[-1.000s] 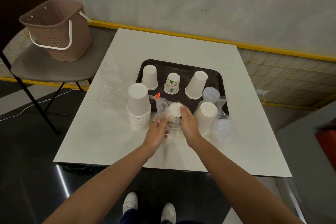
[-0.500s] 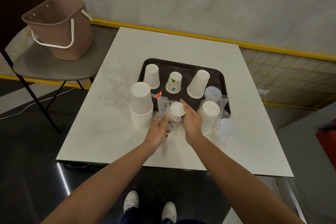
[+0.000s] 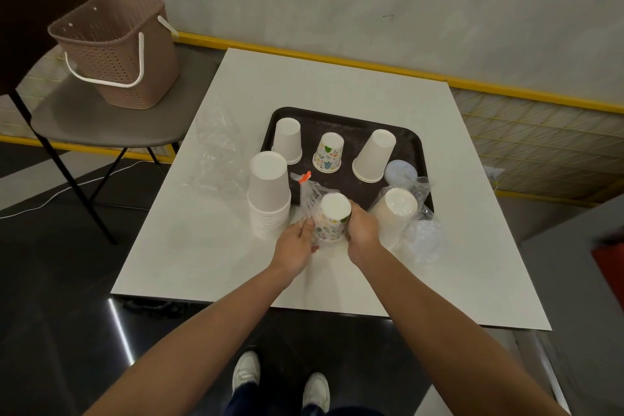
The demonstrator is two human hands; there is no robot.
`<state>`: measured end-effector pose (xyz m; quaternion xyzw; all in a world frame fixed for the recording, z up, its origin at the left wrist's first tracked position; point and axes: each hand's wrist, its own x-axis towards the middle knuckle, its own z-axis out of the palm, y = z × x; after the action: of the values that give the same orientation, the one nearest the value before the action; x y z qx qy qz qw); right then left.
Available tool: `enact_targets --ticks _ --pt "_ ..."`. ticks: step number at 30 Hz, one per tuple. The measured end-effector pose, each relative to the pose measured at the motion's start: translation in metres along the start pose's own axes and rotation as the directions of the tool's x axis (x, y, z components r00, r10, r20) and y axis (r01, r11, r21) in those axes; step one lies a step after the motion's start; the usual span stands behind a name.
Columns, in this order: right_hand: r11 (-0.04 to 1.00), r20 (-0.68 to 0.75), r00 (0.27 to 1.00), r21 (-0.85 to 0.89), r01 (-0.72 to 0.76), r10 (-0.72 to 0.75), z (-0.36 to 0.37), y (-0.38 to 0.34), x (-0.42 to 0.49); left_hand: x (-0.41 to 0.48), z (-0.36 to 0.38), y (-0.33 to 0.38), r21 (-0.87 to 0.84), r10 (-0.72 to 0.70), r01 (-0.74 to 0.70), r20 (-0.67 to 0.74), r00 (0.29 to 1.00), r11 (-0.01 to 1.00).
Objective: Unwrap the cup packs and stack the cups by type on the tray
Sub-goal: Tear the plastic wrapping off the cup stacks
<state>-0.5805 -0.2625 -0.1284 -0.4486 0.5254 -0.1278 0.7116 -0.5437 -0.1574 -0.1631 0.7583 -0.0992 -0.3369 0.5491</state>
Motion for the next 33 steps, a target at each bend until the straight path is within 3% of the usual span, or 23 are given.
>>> enact_targets --ticks 7,13,15,18,22,33 --pt "0.999 -0.003 1.0 0.022 -0.024 0.024 -0.003 0.013 0.008 0.004 0.002 -0.008 0.103 -0.042 0.044 -0.017 0.999 0.994" --pt "0.978 0.237 0.96 0.176 0.109 -0.149 -0.02 0.026 0.002 0.009 0.002 -0.012 0.104 -0.08 0.086 -0.066 0.995 0.991" --pt "0.974 0.358 0.906 0.087 0.211 -0.228 -0.03 0.036 0.004 0.01 0.002 -0.015 0.133 -0.082 0.092 -0.079 0.993 0.987" --pt "0.932 0.446 0.866 -0.157 0.326 -0.227 -0.035 0.053 0.014 0.009 0.002 -0.016 0.124 -0.088 0.096 -0.063 0.994 0.988" --pt "0.848 0.391 0.878 -0.331 0.414 -0.276 -0.029 0.062 0.021 0.01 0.001 -0.012 0.204 -0.083 0.095 -0.066 0.994 0.974" --pt "0.828 0.243 0.904 -0.371 0.421 -0.352 -0.02 0.072 0.032 0.005 -0.012 -0.018 0.12 -0.113 0.106 0.046 0.993 0.987"
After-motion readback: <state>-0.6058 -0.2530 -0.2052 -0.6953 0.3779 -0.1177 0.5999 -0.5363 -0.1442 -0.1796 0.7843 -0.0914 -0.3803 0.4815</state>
